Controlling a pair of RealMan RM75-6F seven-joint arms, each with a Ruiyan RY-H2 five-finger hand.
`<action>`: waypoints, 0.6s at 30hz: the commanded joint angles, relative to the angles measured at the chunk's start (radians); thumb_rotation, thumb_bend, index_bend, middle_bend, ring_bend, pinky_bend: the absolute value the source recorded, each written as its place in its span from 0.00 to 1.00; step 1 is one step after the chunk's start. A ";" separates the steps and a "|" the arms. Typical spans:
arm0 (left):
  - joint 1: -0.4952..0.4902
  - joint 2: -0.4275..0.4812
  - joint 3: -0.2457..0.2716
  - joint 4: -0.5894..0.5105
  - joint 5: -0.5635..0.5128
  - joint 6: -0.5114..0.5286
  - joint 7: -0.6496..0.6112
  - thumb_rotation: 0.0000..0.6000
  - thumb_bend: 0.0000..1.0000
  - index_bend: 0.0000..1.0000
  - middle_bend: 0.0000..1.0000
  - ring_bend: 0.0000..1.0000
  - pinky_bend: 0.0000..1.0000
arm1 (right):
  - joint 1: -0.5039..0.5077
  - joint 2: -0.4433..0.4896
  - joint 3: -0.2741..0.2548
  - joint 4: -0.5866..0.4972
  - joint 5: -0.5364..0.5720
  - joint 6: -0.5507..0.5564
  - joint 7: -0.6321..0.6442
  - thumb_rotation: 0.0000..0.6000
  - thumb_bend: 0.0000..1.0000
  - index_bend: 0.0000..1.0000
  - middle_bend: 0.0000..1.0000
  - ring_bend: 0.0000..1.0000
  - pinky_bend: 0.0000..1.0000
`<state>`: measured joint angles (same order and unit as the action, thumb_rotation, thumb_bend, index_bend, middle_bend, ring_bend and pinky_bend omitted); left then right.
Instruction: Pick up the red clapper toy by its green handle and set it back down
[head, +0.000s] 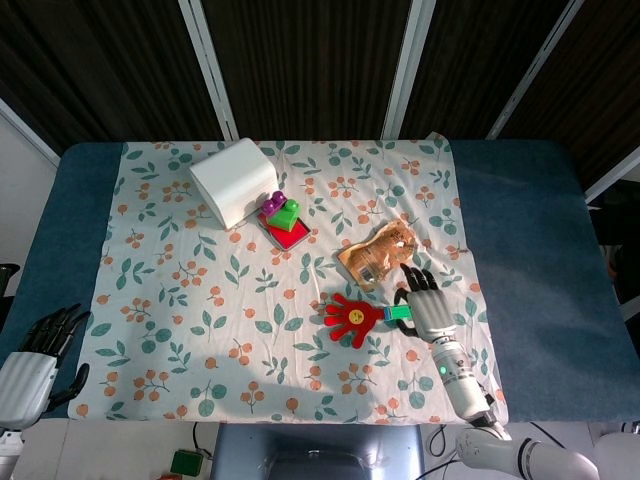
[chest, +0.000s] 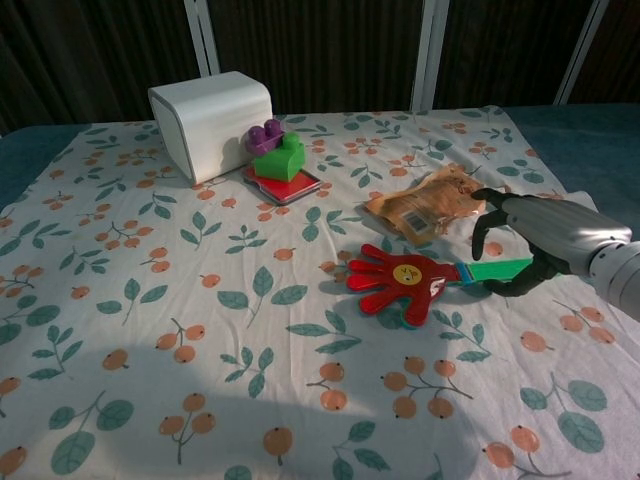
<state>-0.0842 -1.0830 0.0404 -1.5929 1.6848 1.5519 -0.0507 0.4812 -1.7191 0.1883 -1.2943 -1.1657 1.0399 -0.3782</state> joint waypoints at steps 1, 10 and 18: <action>0.001 0.000 0.000 0.000 0.001 0.003 0.000 1.00 0.47 0.00 0.00 0.01 0.11 | 0.005 -0.005 -0.002 0.005 0.004 -0.001 -0.002 1.00 0.40 0.57 0.02 0.00 0.00; 0.002 0.001 0.002 0.001 0.005 0.006 -0.002 1.00 0.46 0.00 0.00 0.01 0.11 | 0.011 -0.014 -0.010 0.014 0.008 0.008 -0.001 1.00 0.40 0.60 0.04 0.00 0.00; 0.003 0.001 0.001 0.001 0.004 0.005 0.000 1.00 0.46 0.00 0.00 0.01 0.11 | 0.014 -0.020 -0.010 0.023 0.014 0.016 0.006 1.00 0.43 0.66 0.11 0.00 0.00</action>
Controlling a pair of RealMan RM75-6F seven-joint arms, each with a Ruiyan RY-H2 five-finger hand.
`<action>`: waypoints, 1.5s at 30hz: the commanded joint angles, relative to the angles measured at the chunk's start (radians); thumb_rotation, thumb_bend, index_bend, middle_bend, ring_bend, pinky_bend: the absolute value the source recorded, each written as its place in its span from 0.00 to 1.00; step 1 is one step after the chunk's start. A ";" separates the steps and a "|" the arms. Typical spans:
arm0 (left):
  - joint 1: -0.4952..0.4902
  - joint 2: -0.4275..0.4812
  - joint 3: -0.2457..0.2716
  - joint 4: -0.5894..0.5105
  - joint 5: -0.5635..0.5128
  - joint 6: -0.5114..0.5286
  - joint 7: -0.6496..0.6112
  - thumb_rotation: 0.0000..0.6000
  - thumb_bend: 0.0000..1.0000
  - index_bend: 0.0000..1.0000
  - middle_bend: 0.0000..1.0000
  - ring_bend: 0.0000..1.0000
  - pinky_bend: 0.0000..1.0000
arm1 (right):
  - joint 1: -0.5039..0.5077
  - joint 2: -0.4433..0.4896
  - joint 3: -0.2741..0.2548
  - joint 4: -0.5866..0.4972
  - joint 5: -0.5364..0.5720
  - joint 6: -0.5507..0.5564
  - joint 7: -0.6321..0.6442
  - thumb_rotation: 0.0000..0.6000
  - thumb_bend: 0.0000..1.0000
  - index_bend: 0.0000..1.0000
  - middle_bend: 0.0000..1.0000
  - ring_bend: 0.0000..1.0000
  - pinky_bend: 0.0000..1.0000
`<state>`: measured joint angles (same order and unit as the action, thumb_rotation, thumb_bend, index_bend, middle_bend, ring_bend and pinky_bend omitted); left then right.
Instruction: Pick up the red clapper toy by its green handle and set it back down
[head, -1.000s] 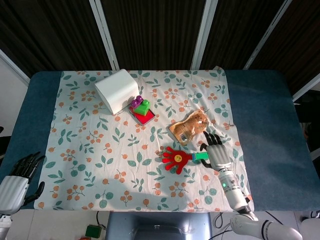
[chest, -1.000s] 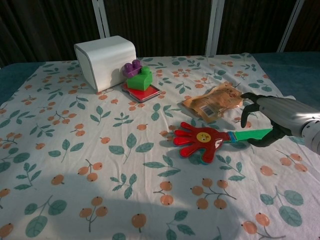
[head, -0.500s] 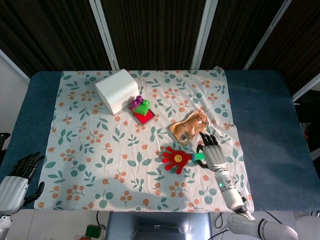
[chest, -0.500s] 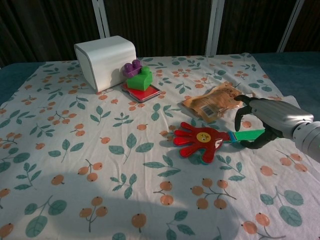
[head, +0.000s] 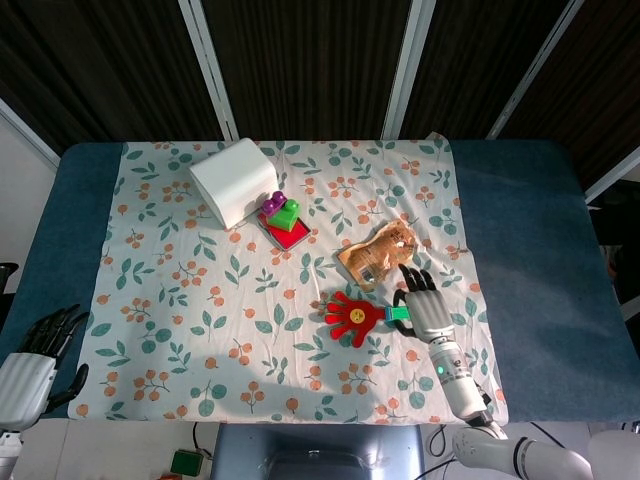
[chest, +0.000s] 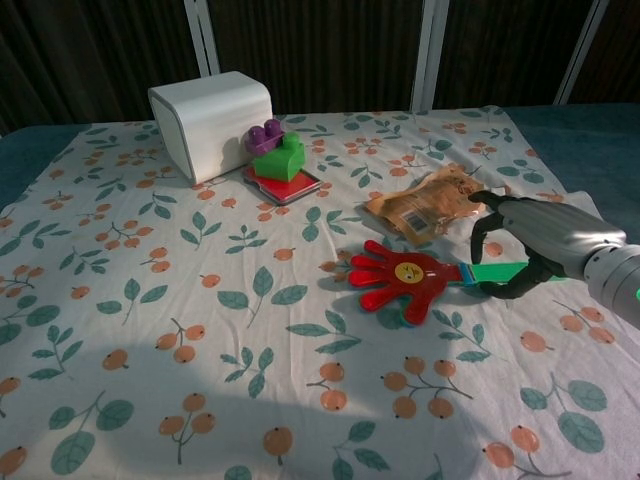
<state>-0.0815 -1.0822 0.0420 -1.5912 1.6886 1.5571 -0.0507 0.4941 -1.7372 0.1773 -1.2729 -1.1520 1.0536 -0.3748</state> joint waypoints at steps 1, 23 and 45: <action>0.000 0.000 0.000 0.000 0.000 -0.001 0.000 1.00 0.46 0.00 0.00 0.01 0.11 | 0.001 -0.003 0.002 0.003 -0.001 0.005 0.007 1.00 0.44 0.68 0.14 0.00 0.00; 0.002 0.002 0.001 -0.002 0.001 0.003 0.000 1.00 0.47 0.00 0.00 0.01 0.11 | -0.002 -0.006 0.005 0.010 -0.089 0.063 0.170 1.00 0.58 0.83 0.60 0.65 0.81; 0.001 0.004 -0.001 -0.006 -0.008 -0.006 0.003 1.00 0.46 0.00 0.00 0.02 0.11 | -0.074 -0.090 0.014 0.137 -0.263 0.195 1.088 1.00 0.60 0.94 0.77 0.83 0.96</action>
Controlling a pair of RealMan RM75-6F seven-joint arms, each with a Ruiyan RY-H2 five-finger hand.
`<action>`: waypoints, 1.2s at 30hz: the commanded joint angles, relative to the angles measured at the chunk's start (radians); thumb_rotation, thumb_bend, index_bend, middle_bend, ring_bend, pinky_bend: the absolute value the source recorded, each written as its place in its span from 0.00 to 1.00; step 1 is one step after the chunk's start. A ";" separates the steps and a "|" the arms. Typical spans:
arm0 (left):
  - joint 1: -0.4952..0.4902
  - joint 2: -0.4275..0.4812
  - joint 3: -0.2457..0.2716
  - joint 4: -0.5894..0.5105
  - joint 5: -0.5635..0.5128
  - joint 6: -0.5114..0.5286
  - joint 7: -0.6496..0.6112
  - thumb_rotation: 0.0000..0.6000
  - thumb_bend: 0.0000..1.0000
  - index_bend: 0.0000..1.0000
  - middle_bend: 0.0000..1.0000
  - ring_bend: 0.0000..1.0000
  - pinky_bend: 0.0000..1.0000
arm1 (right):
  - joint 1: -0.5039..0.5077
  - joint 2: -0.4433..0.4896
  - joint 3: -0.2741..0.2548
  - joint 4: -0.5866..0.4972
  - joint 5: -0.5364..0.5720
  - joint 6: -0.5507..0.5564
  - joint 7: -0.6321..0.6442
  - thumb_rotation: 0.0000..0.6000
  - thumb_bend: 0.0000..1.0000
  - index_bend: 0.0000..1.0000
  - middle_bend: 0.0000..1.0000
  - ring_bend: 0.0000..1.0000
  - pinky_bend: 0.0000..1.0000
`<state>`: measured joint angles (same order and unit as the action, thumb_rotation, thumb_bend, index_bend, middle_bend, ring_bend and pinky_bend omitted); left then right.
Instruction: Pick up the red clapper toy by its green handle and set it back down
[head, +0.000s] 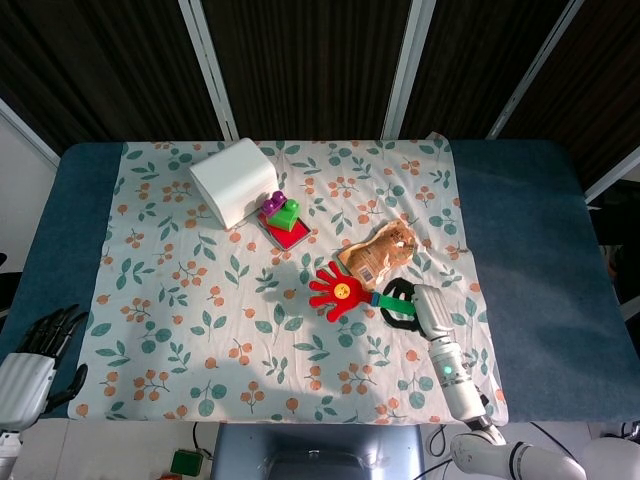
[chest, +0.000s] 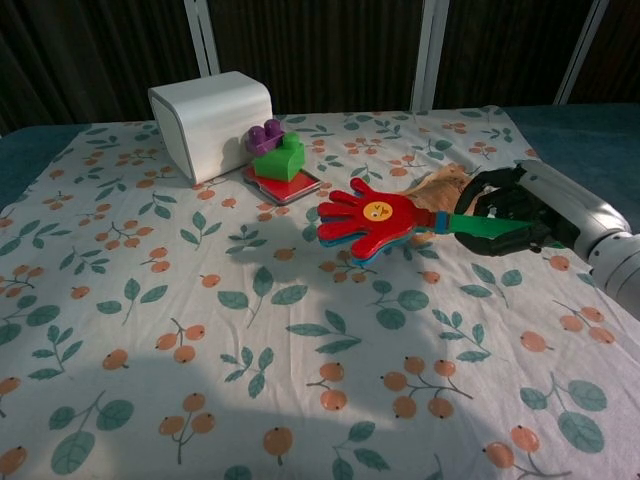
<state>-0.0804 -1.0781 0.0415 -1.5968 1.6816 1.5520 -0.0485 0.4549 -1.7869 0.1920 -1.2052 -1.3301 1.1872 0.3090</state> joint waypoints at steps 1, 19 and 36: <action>-0.001 0.000 -0.001 -0.001 -0.003 -0.002 0.001 1.00 0.46 0.00 0.00 0.02 0.11 | -0.035 -0.040 -0.006 0.075 -0.101 0.068 0.469 1.00 0.60 0.94 0.77 0.83 0.96; -0.002 -0.002 -0.002 -0.009 -0.014 -0.015 0.023 1.00 0.47 0.00 0.00 0.02 0.11 | -0.021 0.003 -0.049 0.131 -0.246 0.184 0.655 1.00 0.60 0.94 0.77 0.83 0.96; 0.000 -0.003 -0.003 -0.008 -0.013 -0.012 0.026 1.00 0.47 0.00 0.00 0.02 0.11 | -0.019 0.129 -0.004 -0.185 -0.138 0.037 0.262 1.00 0.60 0.95 0.78 0.83 0.97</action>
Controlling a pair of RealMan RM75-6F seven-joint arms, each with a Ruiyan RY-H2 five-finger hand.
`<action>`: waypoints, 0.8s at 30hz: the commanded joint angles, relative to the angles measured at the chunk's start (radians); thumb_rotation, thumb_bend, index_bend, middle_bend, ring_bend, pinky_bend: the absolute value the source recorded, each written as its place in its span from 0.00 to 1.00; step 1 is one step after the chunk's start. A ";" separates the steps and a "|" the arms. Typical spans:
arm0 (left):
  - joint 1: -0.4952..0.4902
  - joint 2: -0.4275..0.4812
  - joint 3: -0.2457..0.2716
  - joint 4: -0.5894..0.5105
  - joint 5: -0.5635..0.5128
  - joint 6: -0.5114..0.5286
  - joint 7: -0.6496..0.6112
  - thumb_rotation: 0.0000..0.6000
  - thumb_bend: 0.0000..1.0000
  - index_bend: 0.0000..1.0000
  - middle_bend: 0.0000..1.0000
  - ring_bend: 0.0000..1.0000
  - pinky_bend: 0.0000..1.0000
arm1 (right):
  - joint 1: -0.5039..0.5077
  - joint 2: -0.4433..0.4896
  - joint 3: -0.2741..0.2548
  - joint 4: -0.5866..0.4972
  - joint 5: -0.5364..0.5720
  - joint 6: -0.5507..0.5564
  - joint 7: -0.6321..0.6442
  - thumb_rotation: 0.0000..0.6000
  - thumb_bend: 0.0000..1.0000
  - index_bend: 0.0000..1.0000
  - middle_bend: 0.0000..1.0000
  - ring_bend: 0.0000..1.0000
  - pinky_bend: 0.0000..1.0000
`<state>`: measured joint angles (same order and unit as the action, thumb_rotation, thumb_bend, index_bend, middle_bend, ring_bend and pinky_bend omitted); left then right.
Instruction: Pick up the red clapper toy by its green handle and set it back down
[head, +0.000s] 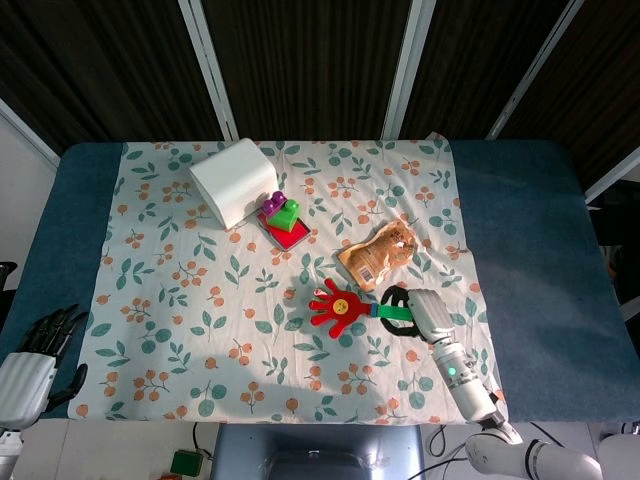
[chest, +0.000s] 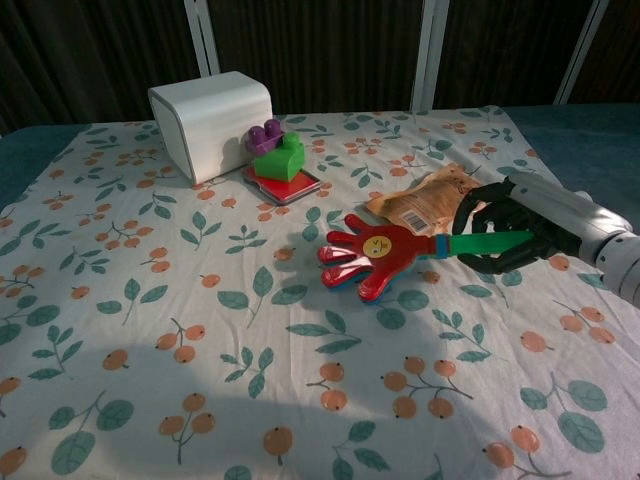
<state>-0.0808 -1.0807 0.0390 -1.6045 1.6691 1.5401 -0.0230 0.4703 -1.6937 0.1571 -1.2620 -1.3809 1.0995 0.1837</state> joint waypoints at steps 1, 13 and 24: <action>0.000 -0.001 0.000 0.000 0.000 -0.001 0.001 1.00 0.47 0.00 0.00 0.02 0.11 | -0.051 0.016 0.036 -0.106 -0.127 0.199 0.496 1.00 0.60 0.95 0.78 0.83 0.97; -0.004 -0.002 -0.003 -0.001 -0.007 -0.010 0.005 1.00 0.47 0.00 0.00 0.02 0.11 | -0.124 -0.121 0.110 0.089 -0.167 0.537 1.026 1.00 0.60 0.95 0.78 0.83 0.98; -0.007 -0.005 -0.005 -0.005 -0.015 -0.019 0.015 1.00 0.47 0.00 0.00 0.02 0.11 | -0.081 -0.112 0.049 0.140 -0.146 0.371 0.889 1.00 0.60 0.95 0.78 0.83 0.99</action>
<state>-0.0880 -1.0854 0.0338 -1.6091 1.6539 1.5213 -0.0084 0.3659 -1.7976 0.2358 -1.1783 -1.5135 1.5461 1.2807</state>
